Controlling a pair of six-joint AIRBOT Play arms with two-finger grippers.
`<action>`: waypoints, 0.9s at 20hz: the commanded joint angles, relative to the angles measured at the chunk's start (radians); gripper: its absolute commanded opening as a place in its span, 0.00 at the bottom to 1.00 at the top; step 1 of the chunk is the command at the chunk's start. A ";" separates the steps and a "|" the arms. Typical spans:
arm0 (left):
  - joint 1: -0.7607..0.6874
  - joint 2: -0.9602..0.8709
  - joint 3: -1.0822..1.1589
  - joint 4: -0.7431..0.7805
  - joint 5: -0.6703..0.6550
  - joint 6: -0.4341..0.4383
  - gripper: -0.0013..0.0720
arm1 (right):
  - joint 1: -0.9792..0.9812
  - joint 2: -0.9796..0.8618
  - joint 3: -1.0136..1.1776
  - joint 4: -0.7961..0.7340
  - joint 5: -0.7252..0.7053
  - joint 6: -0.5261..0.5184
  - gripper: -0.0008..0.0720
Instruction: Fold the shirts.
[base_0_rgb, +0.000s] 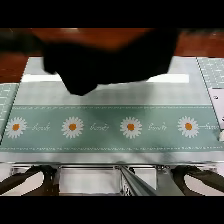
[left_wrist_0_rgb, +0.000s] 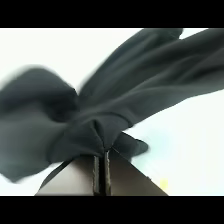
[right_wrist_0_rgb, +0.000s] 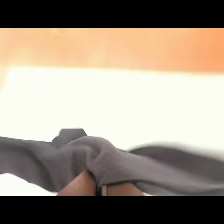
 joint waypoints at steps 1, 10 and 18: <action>0.007 0.071 0.415 0.239 -0.048 -0.106 0.05 | 0.005 0.155 0.299 -0.142 0.121 0.012 0.05; -0.069 0.508 0.372 0.370 -0.043 -0.093 0.05 | 0.003 0.552 0.221 -0.264 0.293 0.008 0.05; -0.186 0.438 0.211 0.370 -0.061 -0.067 0.05 | 0.003 0.558 -0.003 -0.244 0.396 0.032 0.05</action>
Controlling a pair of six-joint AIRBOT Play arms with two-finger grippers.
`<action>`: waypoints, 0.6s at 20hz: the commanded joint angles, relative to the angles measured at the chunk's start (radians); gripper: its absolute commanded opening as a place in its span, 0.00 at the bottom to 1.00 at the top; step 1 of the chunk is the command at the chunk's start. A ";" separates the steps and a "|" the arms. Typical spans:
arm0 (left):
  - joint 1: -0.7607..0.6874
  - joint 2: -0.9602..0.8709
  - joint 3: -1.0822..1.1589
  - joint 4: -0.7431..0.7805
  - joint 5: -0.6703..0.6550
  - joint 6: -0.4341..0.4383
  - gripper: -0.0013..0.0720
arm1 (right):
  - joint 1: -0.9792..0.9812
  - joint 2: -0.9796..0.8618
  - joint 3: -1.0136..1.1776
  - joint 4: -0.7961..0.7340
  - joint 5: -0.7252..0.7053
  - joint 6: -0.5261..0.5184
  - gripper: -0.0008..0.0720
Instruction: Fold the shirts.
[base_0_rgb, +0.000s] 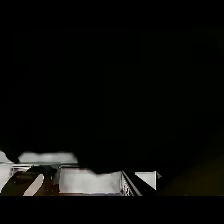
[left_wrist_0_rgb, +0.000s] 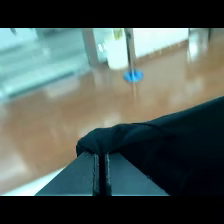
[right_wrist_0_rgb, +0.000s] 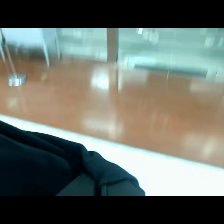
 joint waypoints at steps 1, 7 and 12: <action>-0.019 -0.063 -0.131 -0.002 -0.006 0.007 0.05 | 0.000 0.006 -0.196 0.018 0.033 0.014 0.05; -0.020 -0.380 -0.340 -0.006 0.104 0.006 0.05 | -0.006 -0.110 -0.613 -0.136 -0.240 0.053 0.05; -0.028 -0.682 -0.340 -0.198 0.221 0.002 0.05 | -0.096 -0.480 -0.617 0.023 -0.523 0.040 0.05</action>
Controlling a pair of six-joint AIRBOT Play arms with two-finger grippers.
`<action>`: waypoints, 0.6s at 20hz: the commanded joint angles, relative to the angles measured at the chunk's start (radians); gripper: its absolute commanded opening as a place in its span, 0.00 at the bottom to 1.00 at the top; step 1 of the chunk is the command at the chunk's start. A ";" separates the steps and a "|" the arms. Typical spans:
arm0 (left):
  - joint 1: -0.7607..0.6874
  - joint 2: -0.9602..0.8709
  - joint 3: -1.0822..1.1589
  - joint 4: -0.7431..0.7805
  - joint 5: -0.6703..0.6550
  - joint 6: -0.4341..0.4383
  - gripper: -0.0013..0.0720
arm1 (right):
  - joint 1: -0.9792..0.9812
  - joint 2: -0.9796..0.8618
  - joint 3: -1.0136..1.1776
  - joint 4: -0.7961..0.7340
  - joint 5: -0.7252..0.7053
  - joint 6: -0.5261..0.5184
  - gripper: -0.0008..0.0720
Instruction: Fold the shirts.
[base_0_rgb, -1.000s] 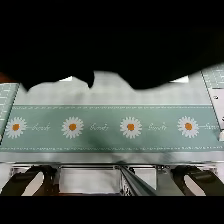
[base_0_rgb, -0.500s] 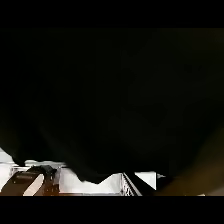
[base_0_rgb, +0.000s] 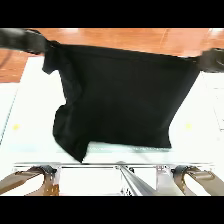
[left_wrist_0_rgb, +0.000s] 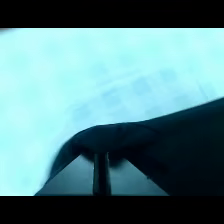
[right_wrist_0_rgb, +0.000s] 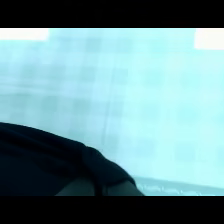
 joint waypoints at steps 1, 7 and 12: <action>-0.012 -0.197 -0.014 -0.117 0.124 -0.011 0.05 | -0.064 -0.253 -0.014 0.154 -0.235 -0.016 0.05; -0.029 -0.365 -0.013 -0.120 0.213 -0.148 0.74 | -0.096 -0.632 0.170 0.402 -0.346 -0.026 0.50; 0.146 -0.361 -0.040 0.160 -0.170 -0.230 0.97 | -0.300 -0.629 0.288 0.254 0.076 -0.043 0.87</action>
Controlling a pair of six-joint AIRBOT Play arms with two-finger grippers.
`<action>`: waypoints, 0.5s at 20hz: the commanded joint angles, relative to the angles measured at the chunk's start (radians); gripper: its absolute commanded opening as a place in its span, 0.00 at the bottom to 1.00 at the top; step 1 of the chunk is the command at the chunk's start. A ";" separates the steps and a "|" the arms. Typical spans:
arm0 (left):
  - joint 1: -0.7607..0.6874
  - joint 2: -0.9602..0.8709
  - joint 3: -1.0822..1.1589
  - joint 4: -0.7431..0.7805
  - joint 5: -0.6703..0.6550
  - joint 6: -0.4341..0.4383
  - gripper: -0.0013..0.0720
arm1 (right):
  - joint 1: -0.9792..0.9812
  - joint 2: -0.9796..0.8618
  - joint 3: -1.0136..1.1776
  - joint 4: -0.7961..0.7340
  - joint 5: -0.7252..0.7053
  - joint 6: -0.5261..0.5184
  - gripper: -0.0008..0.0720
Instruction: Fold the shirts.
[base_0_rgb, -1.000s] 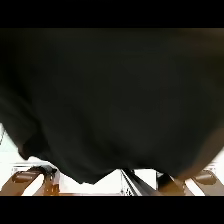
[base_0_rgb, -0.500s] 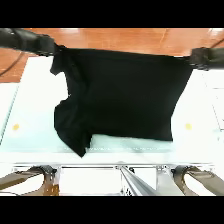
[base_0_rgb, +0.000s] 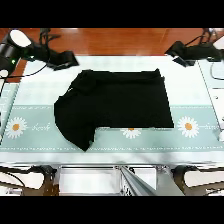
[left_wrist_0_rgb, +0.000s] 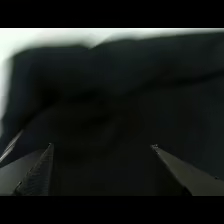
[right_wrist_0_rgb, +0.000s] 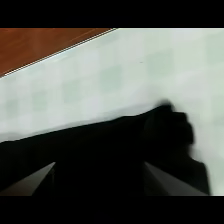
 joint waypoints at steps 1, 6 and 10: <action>0.140 0.005 -0.082 0.204 -0.266 -0.062 0.97 | -0.144 0.018 0.030 -0.189 0.335 -0.027 0.86; 0.374 0.341 -0.731 0.025 0.014 -0.037 0.97 | -0.370 0.416 -0.563 -0.163 0.193 -0.146 0.86; 0.494 0.499 -1.066 -0.183 0.092 0.126 0.97 | -0.405 0.664 -0.988 0.147 0.091 -0.293 0.86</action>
